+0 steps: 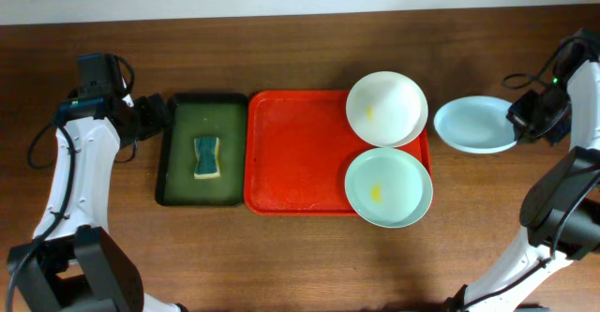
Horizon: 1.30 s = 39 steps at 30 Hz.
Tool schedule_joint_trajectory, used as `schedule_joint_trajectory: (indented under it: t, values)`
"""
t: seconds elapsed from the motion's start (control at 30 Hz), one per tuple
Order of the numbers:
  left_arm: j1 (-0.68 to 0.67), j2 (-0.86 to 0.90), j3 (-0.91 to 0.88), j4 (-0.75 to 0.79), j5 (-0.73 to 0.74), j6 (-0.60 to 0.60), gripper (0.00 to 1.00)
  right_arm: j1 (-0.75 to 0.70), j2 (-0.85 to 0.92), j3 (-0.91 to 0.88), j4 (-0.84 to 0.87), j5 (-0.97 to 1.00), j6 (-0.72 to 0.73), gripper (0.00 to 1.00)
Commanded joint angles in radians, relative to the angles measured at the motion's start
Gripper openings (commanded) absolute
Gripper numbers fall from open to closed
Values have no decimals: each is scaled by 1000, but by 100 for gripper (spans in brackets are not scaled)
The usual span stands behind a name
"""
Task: Clean dirty plates on tray and stack at the side
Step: 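Place the light-blue plate on the table right of the red tray, then grasp the pale-green plate rim with the right gripper and drag it left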
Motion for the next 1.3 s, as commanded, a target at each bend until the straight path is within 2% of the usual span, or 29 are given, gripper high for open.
schedule_joint_trajectory:
  t: [0.0,0.07,0.17,0.23,0.27,0.3,0.4,0.5,0.63,0.87,0.93,1.03,1.1,1.2,1.23,1.27]
  values:
    - [5,-13,11,2,-1,-13,99,4,-2,-39,13,12,-18,40]
    - [5,-13,11,2,-1,-13,99,4,-2,-30,-8,11,-87,59]
    - [5,-13,11,2,-1,-13,99,10,-3,82,-154,-6,-97,62]
    - [5,-13,11,2,-1,-13,99,14,-3,133,-249,-121,-161,66]
    - [5,-13,11,2,-1,-13,99,18,-3,135,-282,-198,-208,79]
    - [5,-13,11,2,-1,-13,99,24,-3,130,-326,-297,-278,99]
    - [5,-13,11,2,-1,-13,100,69,-3,74,-332,-344,-374,99]
    - [5,-13,11,2,-1,-13,100,122,-3,-32,-332,-271,-373,99]
    - [5,-13,11,2,-1,-13,99,179,-29,-186,-330,-271,-373,99]
    - [5,-13,11,2,-1,-13,100,230,-225,-468,-176,-238,-307,100]
    - [5,-13,11,2,-1,-13,99,264,-245,-526,-123,-238,-301,89]
    - [5,-13,11,2,-1,-13,99,320,-244,-604,-58,-232,-300,67]
    - [5,-13,11,2,-1,-13,99,343,-244,-634,-7,-226,-269,57]
    - [5,-13,11,2,-1,-13,99,350,-244,-640,42,-222,-267,27]
    - [5,-13,11,2,-1,-13,99,350,-244,-640,56,-204,-262,20]
    - [5,-13,11,2,-1,-13,99,350,-244,-640,61,-154,-229,18]
